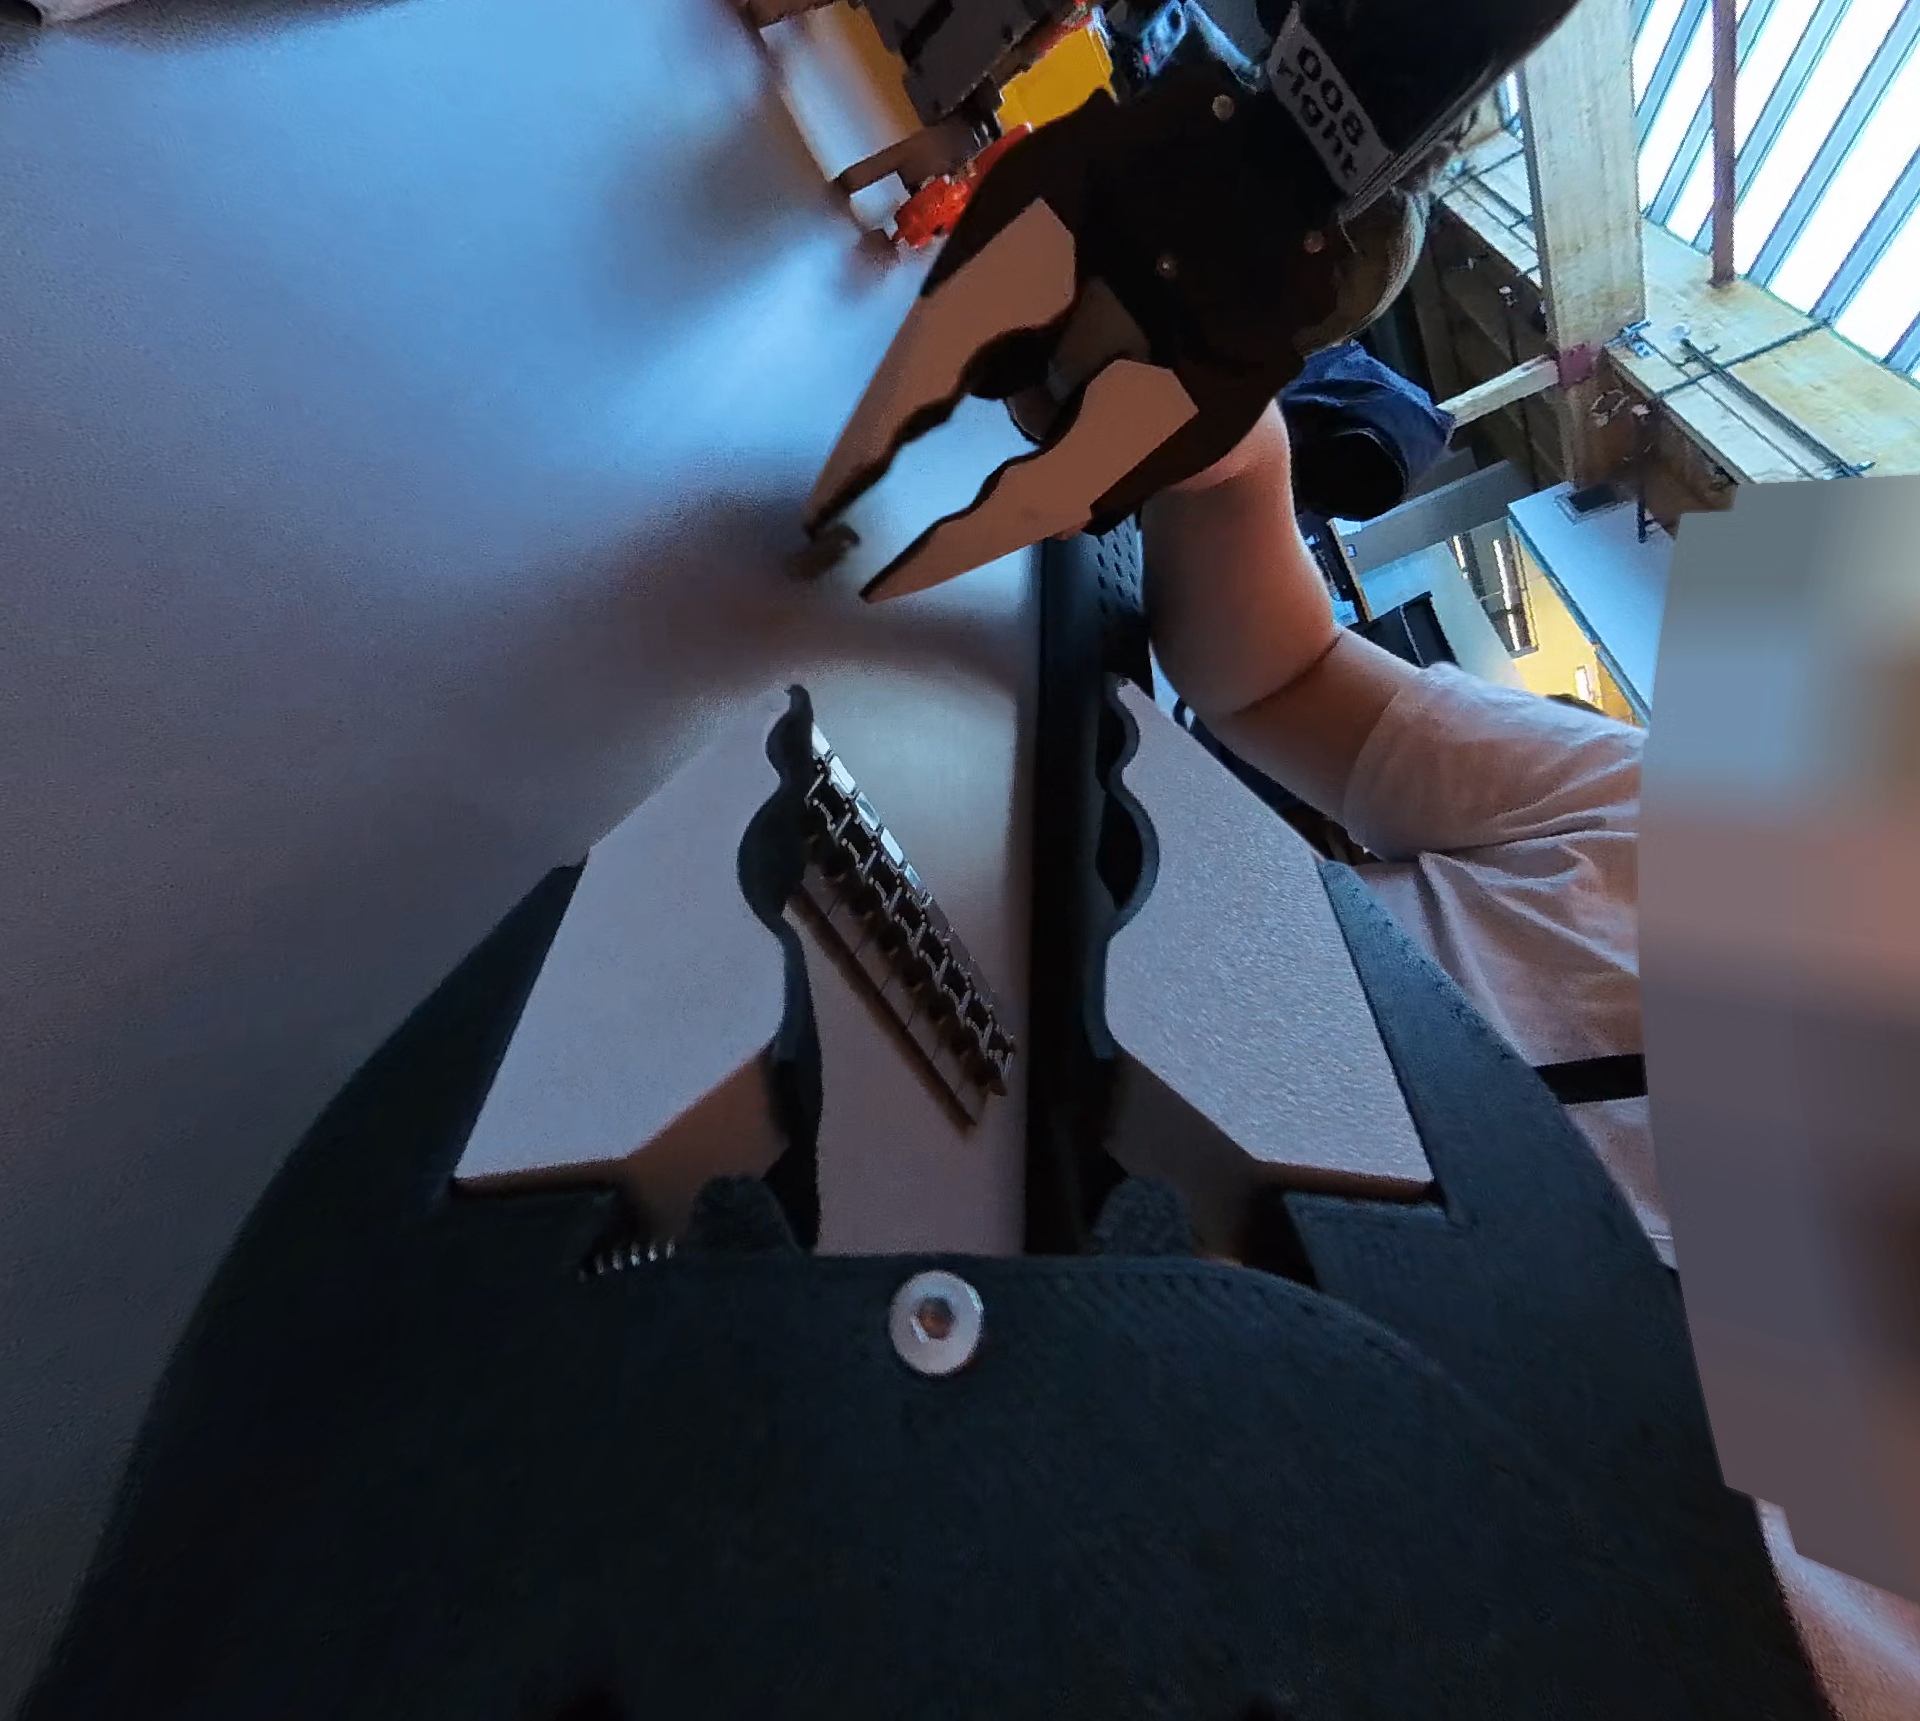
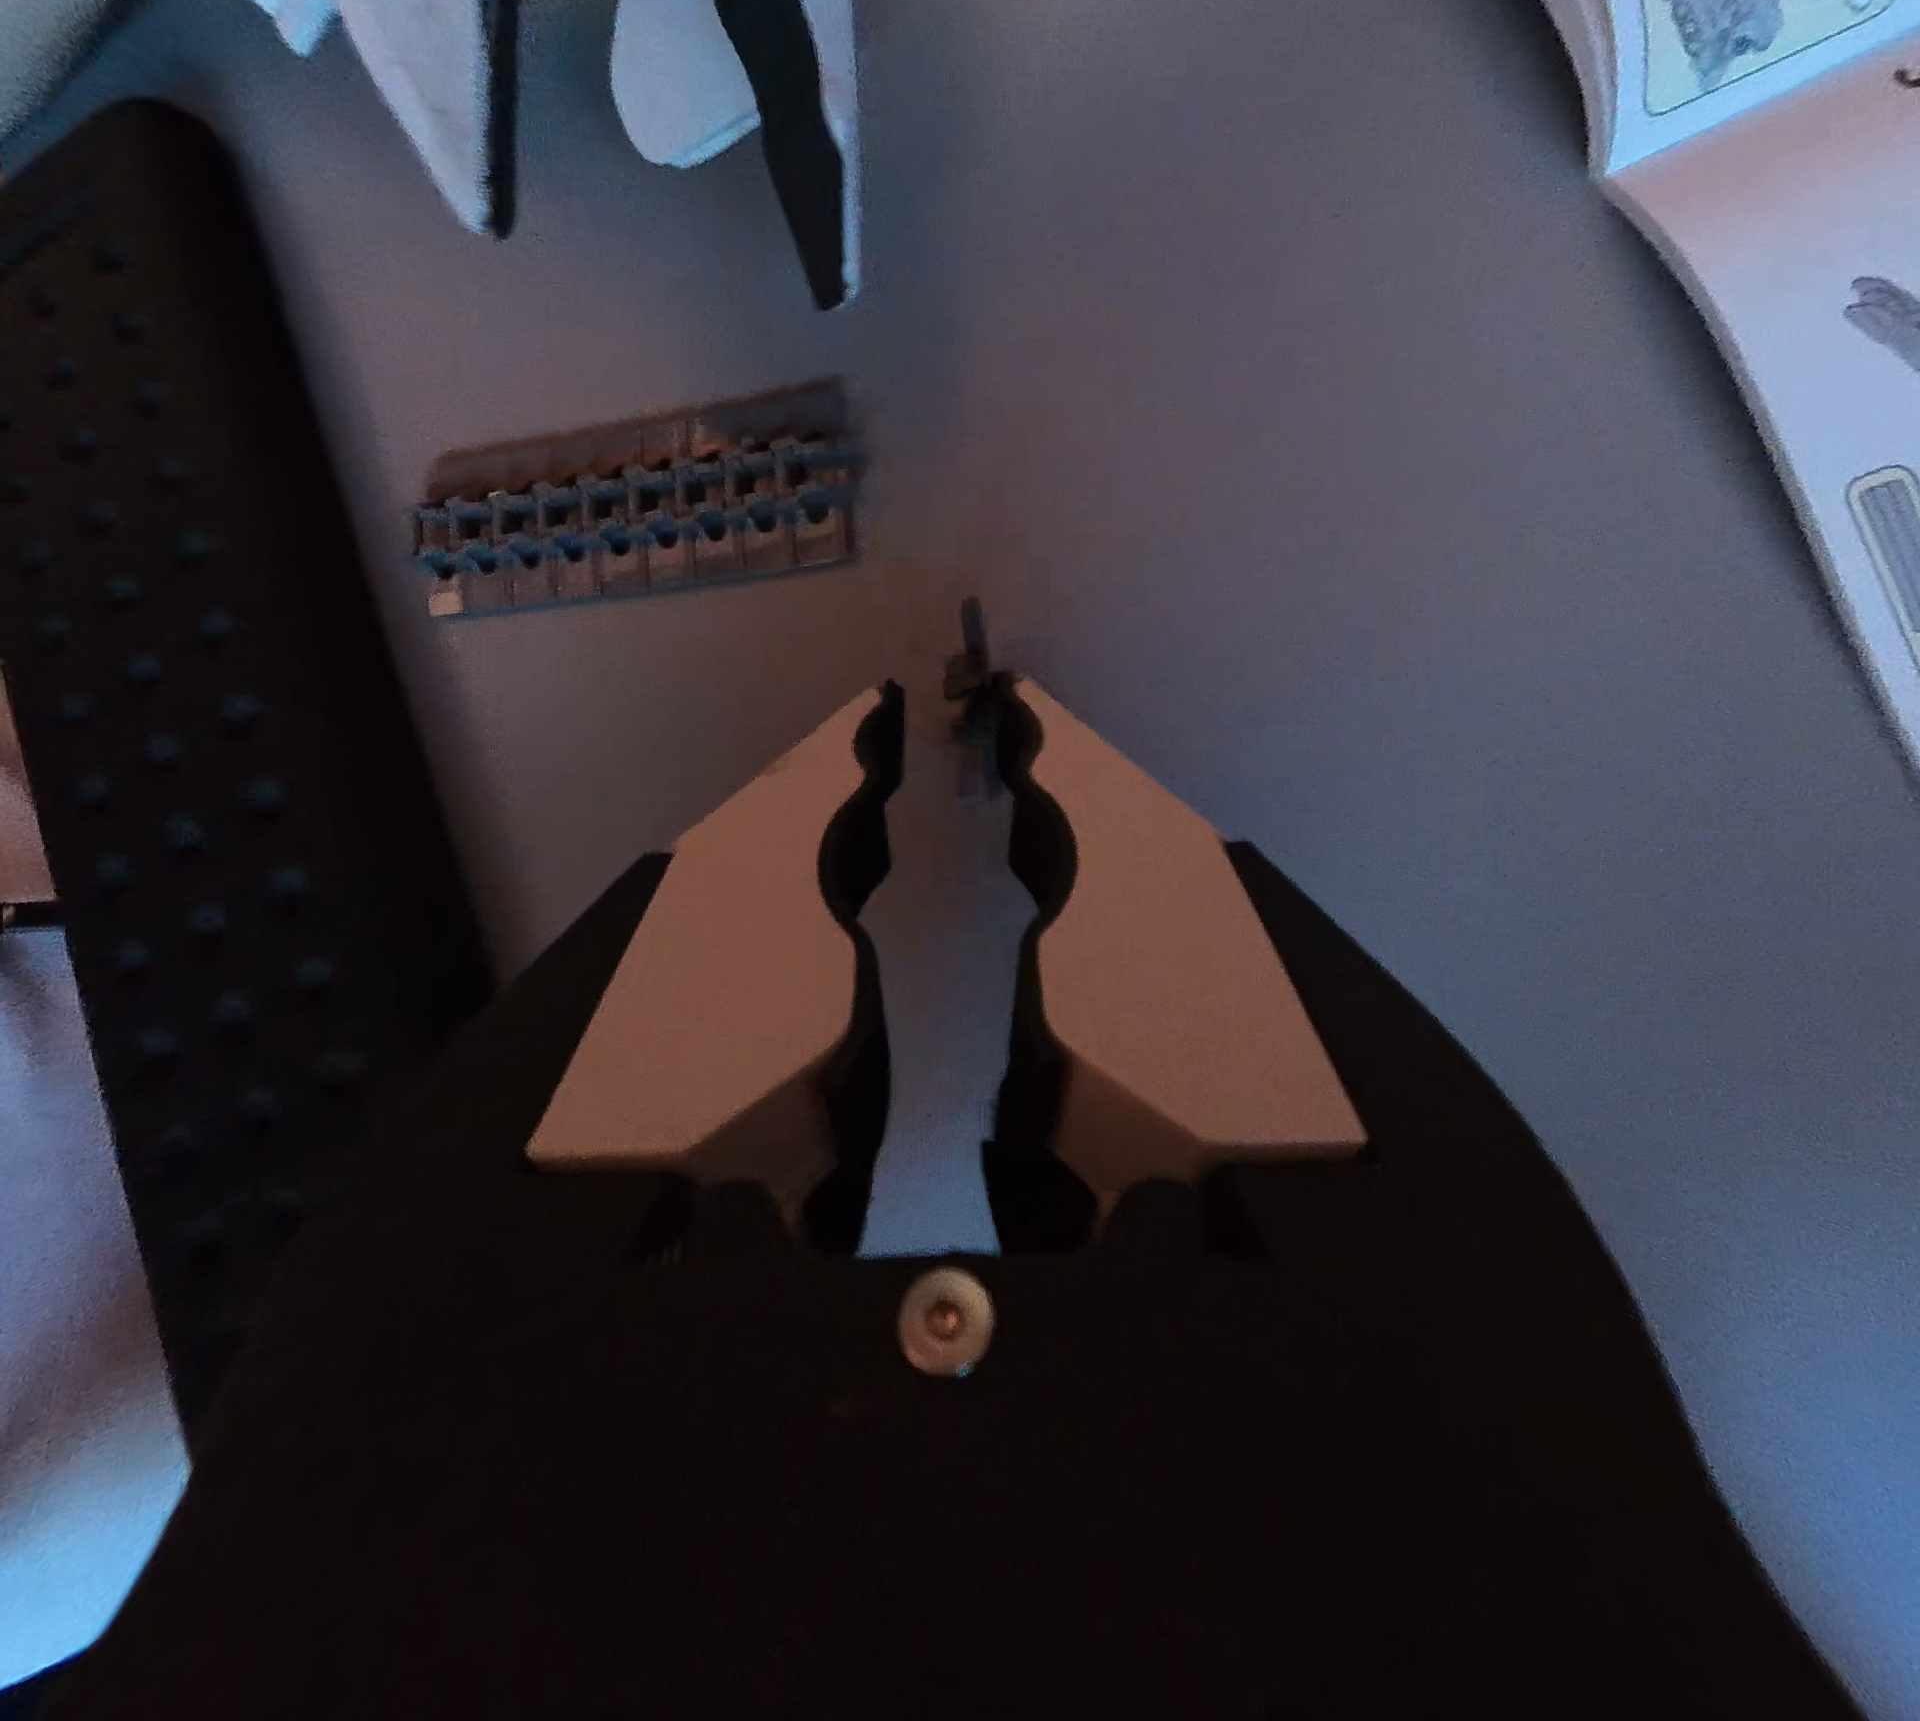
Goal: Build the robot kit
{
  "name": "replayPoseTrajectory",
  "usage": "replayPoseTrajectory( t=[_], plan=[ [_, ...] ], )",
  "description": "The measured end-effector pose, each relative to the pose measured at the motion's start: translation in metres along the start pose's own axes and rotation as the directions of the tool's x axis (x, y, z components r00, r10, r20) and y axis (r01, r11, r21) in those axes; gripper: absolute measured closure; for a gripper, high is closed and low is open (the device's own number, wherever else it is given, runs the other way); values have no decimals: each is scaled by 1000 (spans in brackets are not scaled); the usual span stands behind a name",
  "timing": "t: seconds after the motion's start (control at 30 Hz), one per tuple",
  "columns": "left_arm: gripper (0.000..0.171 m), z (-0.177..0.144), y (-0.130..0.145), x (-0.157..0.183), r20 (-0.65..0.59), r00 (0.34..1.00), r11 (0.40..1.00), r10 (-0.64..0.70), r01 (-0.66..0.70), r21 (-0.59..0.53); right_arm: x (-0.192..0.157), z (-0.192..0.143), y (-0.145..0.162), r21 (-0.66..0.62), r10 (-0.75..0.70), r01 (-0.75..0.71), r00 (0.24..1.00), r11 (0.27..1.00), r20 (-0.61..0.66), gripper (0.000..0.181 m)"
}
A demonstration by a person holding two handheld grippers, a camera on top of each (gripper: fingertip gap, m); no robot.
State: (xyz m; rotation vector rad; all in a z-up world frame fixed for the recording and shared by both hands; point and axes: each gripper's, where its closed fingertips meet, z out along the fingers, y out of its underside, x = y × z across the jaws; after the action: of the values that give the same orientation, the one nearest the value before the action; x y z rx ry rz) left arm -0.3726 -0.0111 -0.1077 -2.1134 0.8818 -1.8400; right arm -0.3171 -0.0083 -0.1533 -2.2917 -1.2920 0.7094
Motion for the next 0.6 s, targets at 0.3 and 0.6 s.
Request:
replayPoseTrajectory(
  t=[0.3,0.6],
  plan=[
    [121,-2,2,0,20,1000,1000,1,-1,-15,-20,32,-27,65,-169,162,978,985,122,168],
    [123,1,10,-8,64,998,998,-2,6,-62,-29,40,-33,112,-80,57,973,992,216,181]
  ],
)
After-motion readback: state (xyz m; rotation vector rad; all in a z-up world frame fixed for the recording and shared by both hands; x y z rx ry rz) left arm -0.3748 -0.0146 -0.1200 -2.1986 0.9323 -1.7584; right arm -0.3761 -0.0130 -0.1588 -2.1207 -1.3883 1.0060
